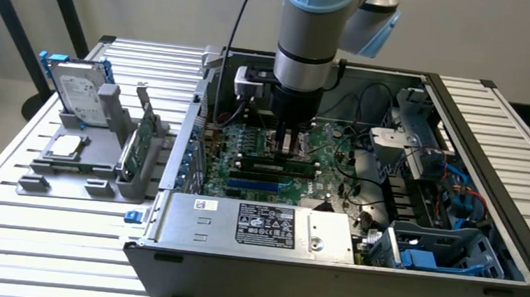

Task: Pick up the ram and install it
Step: 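Press down the ram until it locks into place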

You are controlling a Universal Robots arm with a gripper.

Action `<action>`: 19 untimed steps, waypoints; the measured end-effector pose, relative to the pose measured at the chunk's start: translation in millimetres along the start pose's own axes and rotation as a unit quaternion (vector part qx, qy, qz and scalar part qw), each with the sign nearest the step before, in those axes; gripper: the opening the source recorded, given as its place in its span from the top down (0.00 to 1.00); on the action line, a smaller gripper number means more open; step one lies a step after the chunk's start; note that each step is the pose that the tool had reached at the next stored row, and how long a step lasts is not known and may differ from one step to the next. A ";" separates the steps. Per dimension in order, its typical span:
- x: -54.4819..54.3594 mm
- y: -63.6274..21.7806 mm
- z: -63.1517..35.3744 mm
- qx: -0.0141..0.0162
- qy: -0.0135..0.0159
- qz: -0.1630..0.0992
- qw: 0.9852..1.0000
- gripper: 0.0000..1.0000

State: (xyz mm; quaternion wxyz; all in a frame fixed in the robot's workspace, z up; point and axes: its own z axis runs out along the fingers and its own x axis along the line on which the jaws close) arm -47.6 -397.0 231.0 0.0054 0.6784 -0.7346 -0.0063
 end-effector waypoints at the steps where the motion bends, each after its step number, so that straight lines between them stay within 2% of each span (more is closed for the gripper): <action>1: 0.0 0.0 0.6 0.000 0.000 0.000 1.000 0.89; 9: 0.1 0.0 5.3 0.000 0.000 0.000 1.000 0.89; 12: -0.3 -0.2 1.5 0.001 -0.004 -0.001 1.000 0.89; 14: 0.1 0.1 -3.7 0.000 -0.003 -0.001 1.000 0.89; 19: 0.5 0.1 -11.3 0.000 -0.006 -0.001 1.000 0.89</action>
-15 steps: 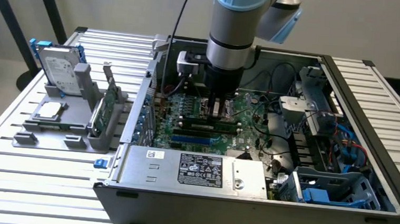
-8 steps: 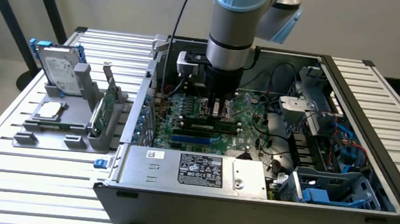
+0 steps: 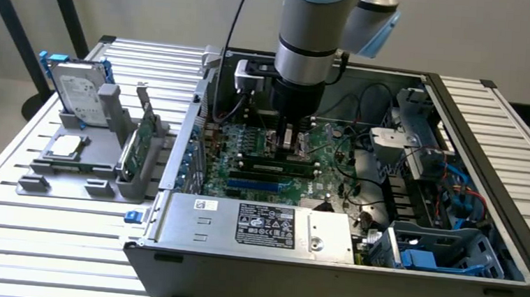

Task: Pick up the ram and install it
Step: 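Press down the ram until it locks into place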

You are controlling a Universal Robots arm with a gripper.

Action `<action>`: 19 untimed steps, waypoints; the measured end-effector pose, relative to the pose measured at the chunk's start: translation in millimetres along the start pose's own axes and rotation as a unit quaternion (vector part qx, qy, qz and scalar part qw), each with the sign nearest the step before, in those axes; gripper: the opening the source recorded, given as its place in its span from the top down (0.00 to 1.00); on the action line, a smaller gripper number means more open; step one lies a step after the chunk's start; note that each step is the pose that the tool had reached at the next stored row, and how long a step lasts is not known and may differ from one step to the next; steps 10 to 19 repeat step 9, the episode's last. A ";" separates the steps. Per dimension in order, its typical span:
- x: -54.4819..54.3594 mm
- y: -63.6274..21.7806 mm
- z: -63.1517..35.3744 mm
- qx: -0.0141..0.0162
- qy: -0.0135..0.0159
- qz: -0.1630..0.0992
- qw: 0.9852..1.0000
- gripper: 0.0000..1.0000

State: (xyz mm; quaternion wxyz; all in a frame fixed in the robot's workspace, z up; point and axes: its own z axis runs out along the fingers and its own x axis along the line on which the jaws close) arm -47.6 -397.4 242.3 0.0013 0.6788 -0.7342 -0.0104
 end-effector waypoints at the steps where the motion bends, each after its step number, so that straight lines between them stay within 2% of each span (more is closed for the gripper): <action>1: 0.1 0.0 -1.0 0.000 -0.001 0.000 1.000 0.89; 4: 0.1 0.0 -1.0 0.000 -0.002 0.000 1.000 0.89; 19: 0.2 0.0 -1.1 0.000 -0.002 0.000 1.000 0.89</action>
